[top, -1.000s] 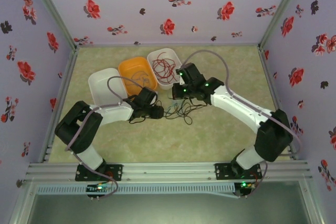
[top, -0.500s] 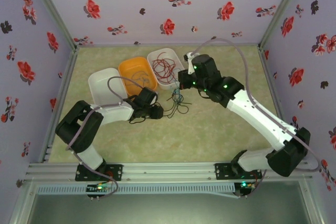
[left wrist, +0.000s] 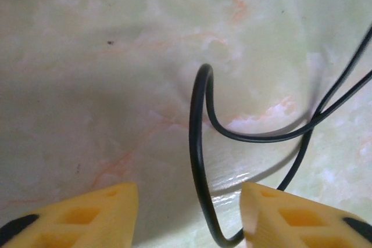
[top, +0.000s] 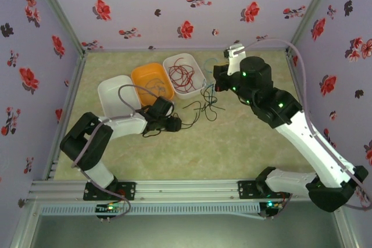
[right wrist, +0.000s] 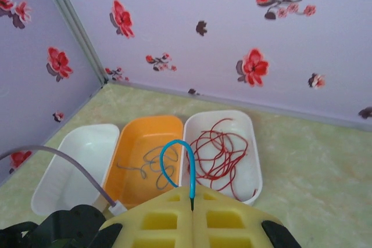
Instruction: Untangle the cables
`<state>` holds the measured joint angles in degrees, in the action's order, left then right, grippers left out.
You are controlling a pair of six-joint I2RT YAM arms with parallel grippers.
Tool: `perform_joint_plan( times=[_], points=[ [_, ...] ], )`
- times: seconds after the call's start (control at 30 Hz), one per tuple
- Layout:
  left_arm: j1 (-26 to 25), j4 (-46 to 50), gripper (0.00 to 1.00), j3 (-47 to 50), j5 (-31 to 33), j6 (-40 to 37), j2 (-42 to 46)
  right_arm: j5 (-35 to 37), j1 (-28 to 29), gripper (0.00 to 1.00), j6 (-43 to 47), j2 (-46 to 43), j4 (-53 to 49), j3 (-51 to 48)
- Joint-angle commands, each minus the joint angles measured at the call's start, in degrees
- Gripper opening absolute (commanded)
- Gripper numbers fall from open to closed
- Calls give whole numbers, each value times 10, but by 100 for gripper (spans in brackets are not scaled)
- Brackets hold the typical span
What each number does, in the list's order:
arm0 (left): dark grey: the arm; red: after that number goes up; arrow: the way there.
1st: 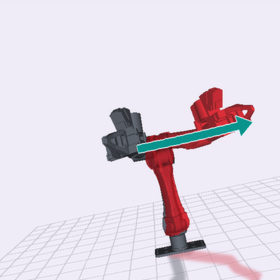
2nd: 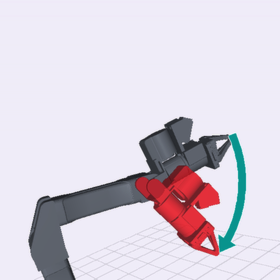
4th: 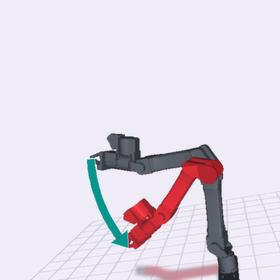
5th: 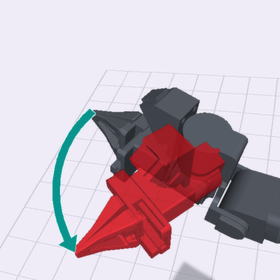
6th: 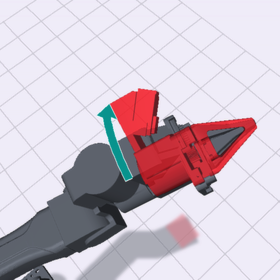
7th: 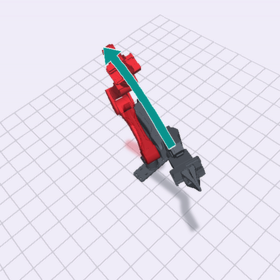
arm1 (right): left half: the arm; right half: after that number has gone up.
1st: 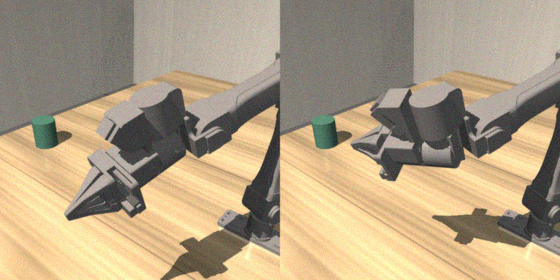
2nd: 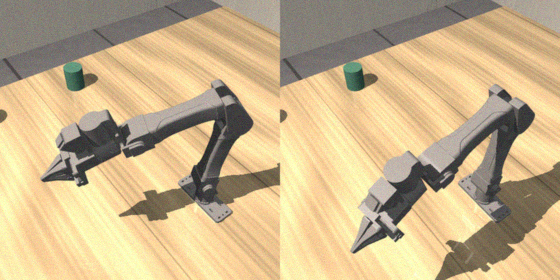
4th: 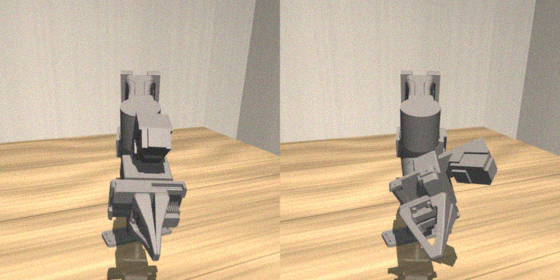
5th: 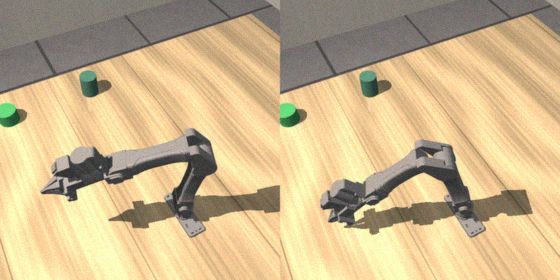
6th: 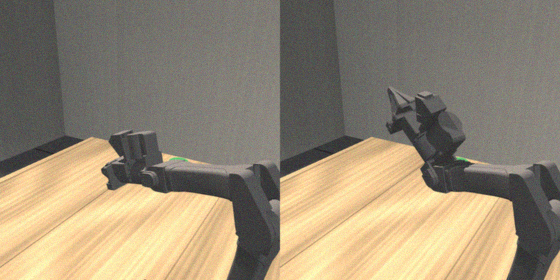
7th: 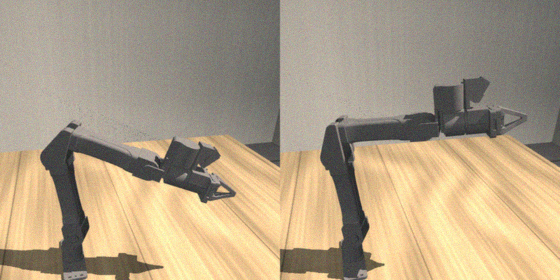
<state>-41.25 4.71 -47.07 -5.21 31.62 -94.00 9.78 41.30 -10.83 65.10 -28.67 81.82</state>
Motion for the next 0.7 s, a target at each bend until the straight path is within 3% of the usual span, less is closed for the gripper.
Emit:
perform_joint_plan(
  times=[0.0, 0.13, 0.2, 0.37, 0.5, 0.67],
  points=[
    [-4, -6, 60, -3, -2, -7, 40, 25, 3, 0, 20, -7, -9, 3],
    [-4, -3, 83, -17, 22, -20, 85, 24, 3, 0, 15, -5, -6, -7],
    [-3, -8, 87, -21, 36, -25, 111, 26, 3, 0, 11, -2, -5, -13],
    [-4, -62, 83, -16, 50, -41, 168, 47, 3, 1, -13, 6, 2, -33],
    [-16, -165, 79, 13, 1, -83, 201, 45, 2, 1, -35, 17, 8, -49],
    [-67, -240, 79, 25, -38, -165, 201, 47, 3, 1, -52, 31, 11, -52]
  ],
)
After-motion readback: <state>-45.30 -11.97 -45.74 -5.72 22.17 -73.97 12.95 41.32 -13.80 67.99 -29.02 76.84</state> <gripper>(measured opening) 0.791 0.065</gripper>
